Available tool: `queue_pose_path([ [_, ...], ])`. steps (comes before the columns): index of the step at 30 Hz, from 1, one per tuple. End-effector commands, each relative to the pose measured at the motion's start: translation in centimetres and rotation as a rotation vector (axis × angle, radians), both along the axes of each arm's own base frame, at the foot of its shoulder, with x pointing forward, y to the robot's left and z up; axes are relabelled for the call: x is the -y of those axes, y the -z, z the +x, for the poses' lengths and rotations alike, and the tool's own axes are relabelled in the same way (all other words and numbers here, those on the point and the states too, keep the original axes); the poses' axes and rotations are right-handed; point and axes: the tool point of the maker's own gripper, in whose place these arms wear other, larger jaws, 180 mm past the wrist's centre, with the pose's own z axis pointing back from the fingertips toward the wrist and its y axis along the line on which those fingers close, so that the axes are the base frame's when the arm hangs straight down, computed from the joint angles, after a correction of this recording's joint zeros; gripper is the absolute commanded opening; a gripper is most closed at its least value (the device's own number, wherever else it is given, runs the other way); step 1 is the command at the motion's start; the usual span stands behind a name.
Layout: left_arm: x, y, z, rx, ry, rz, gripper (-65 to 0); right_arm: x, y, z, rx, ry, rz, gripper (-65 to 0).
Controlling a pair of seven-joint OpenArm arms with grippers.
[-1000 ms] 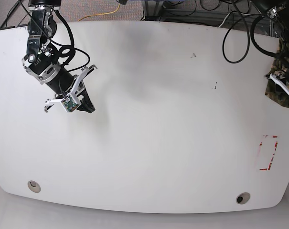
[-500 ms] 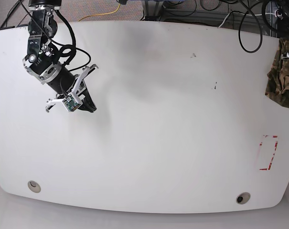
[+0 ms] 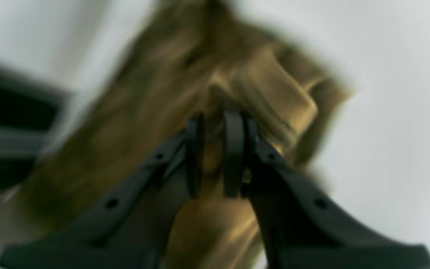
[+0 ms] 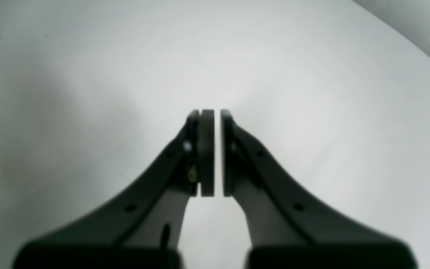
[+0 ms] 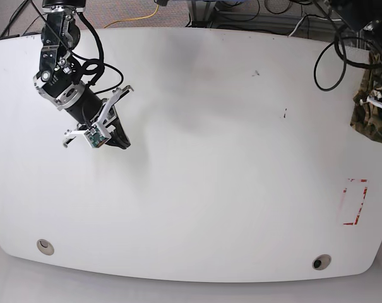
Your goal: Layout the t-shirt on the table in an organized manner, then fold the t-shirt properly
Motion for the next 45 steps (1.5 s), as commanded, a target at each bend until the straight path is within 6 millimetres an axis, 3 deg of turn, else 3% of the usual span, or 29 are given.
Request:
queue_pose_path([
  [1,-0.7,-1.1,1.3,0.037,0.007,0.025,-57.6,-0.2,-1.4,0.4,0.049,-0.01,0.014,-62.8],
  [8,1.2,1.5,3.3,0.003,0.043,-0.051,-57.6,0.1,-1.2,0.2,0.041,-0.005,0.01,-62.8],
  [13,1.3,1.8,3.5,0.0,0.04,-0.065,-57.6,0.1,-0.8,-0.2,0.028,-0.005,0.01,-62.8],
  [16,1.4,0.4,4.0,0.028,0.057,-0.034,-57.6,0.1,-0.8,-0.3,0.026,-0.005,0.01,-62.8],
  [25,2.4,-7.8,5.0,0.15,0.129,0.163,-57.4,0.8,-1.3,-0.4,0.04,0.018,0.005,-62.8],
  [28,5.0,-9.8,6.1,0.168,0.194,0.202,-57.4,0.8,-1.5,-0.2,0.049,0.021,0.001,-62.8],
  [33,11.5,-11.3,8.2,0.232,0.34,0.212,-57.4,1.0,-1.6,0.0,0.058,0.031,0.005,-62.8],
  [37,16.7,-11.4,9.5,0.312,0.422,0.162,-57.4,1.4,-1.2,0.7,0.098,0.078,0.007,-62.8],
  [45,25.3,-10.6,12.0,0.455,0.475,0.123,-57.5,1.8,1.2,1.8,0.192,0.151,0.009,-62.8],
])
